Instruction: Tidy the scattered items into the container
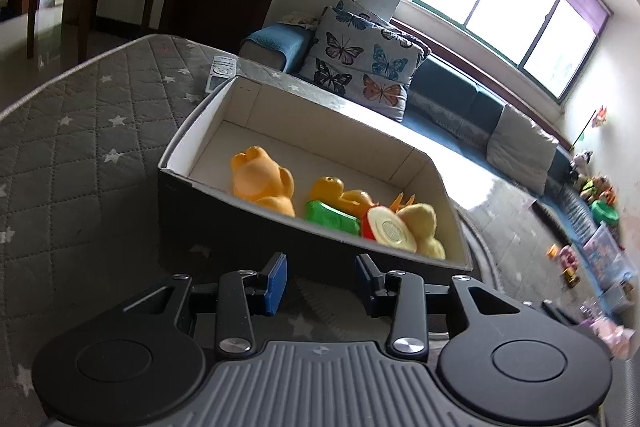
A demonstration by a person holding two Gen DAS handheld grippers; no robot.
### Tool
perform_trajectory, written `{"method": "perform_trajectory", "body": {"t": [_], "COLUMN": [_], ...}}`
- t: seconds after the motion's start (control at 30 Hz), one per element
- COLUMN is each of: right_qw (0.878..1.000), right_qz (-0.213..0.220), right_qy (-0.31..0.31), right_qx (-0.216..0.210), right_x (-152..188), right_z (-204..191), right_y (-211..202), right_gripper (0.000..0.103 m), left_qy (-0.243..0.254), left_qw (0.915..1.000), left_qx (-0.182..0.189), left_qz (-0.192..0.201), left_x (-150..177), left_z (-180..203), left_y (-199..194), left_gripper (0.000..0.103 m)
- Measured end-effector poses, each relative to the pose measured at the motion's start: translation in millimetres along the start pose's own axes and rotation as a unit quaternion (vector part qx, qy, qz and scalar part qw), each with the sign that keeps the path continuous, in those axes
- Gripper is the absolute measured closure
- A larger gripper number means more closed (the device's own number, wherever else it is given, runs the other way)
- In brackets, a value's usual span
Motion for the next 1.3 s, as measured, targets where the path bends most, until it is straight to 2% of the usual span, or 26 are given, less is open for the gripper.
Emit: {"method": "perform_trajectory", "body": {"t": [0.13, 0.63, 1.3], "right_qw": [1.0, 0.999, 0.998], "right_qz": [-0.001, 0.0, -0.017], "right_qy": [0.013, 0.02, 0.026], "right_qx": [0.004, 0.042, 0.051], "right_x": [4.6, 20.6, 40.6], "right_z": [0.1, 3.8, 1.1], "right_y": [-3.6, -10.4, -16.1], "right_gripper": [0.0, 0.0, 0.0], "left_qy": [0.017, 0.051, 0.086], "left_qw": [0.9998, 0.9978, 0.9924], "left_qx": [-0.014, -0.042, -0.088], "left_qz": [0.003, 0.0, -0.009], "left_x": [7.9, 31.0, 56.2], "left_z": [0.9, 2.5, 4.5], "left_y": [-2.9, -11.7, -15.4], "left_gripper": [0.063, 0.063, 0.063]}}
Point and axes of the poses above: each gripper's, at about its wrist camera, not at the fingertips, and y roughly the way its jaws point, z to its right, x to its underside, the point moved 10 cm from there along y, roughly the way its jaws point, and after that the axes turned 6 degrees about y, right-handed, at the moved point
